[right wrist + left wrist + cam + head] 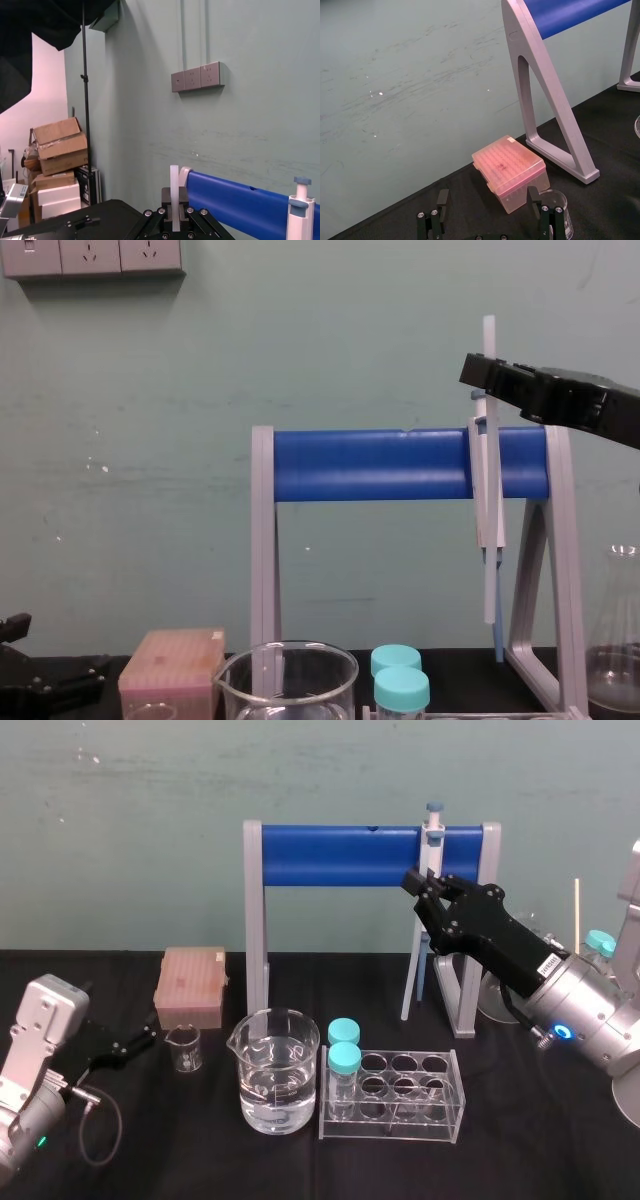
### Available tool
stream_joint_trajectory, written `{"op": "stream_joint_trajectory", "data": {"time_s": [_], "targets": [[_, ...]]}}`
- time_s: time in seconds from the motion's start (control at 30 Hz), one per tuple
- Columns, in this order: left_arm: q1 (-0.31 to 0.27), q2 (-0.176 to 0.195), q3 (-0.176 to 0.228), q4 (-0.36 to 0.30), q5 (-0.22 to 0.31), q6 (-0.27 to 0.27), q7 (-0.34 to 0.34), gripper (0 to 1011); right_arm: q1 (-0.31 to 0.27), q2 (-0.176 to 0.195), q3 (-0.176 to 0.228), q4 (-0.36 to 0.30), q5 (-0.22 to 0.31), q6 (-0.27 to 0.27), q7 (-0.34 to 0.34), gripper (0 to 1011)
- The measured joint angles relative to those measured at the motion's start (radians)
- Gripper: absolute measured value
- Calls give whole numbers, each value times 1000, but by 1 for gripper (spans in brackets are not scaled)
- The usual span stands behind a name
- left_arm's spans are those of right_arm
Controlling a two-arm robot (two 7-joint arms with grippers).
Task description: Pick up the stirring rod with one hand, then place it down.
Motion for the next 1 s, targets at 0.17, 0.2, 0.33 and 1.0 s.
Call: {"op": "stream_joint_trajectory", "data": {"time_s": [0.17,0.2,0.33,1.0], "targets": [[0,0,0,0,0,0,0,1000,0,0,-1,1,0,0,0,71],[0,0,0,0,0,0,0,1000,0,0,-1,1,0,0,0,72],[0,0,0,0,0,0,0,1000,0,0,-2,2,-1,0,0,71],[0,0,0,0,0,0,0,1000,8,-3,-7,16,0,-2,8,71]]}}
